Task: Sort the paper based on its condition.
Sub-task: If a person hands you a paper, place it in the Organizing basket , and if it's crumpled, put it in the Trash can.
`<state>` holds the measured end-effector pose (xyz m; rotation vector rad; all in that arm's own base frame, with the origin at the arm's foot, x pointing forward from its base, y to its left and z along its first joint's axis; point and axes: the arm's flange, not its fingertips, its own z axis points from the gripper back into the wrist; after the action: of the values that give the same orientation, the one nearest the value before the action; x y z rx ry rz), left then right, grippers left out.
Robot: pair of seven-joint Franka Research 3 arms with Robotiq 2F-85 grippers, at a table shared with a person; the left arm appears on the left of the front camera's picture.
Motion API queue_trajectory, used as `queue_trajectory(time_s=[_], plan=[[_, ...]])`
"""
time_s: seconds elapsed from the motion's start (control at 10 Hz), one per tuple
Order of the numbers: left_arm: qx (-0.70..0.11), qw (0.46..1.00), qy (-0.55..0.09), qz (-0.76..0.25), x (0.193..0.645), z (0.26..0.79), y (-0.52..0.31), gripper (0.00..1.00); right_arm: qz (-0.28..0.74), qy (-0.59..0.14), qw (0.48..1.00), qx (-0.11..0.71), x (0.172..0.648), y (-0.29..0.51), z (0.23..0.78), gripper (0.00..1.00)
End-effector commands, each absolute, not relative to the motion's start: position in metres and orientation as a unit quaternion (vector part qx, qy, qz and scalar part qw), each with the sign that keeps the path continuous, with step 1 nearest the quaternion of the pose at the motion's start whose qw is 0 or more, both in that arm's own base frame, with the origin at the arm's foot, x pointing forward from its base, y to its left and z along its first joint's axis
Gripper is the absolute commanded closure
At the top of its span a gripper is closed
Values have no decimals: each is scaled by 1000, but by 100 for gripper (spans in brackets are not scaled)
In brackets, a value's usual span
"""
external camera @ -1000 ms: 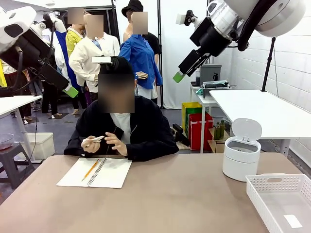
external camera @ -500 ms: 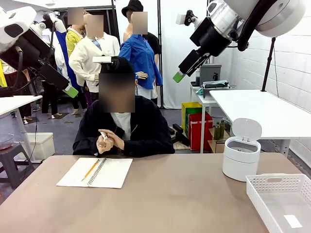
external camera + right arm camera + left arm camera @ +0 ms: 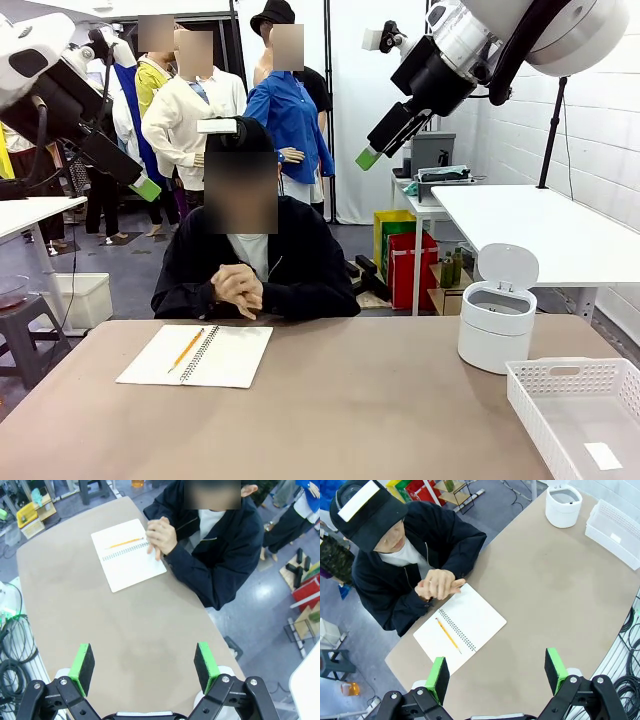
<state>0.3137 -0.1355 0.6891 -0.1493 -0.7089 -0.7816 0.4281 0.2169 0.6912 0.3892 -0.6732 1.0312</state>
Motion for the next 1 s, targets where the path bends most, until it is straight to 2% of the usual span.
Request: queue_trajectory(time_s=[0.0,0.9], plan=[[-71,862,-336,-372,313,689,-135,0,479,-313,799,182,428,217,691,0],[-71,862,-336,-372,313,689,-135,0,479,-313,799,182,428,217,691,0]])
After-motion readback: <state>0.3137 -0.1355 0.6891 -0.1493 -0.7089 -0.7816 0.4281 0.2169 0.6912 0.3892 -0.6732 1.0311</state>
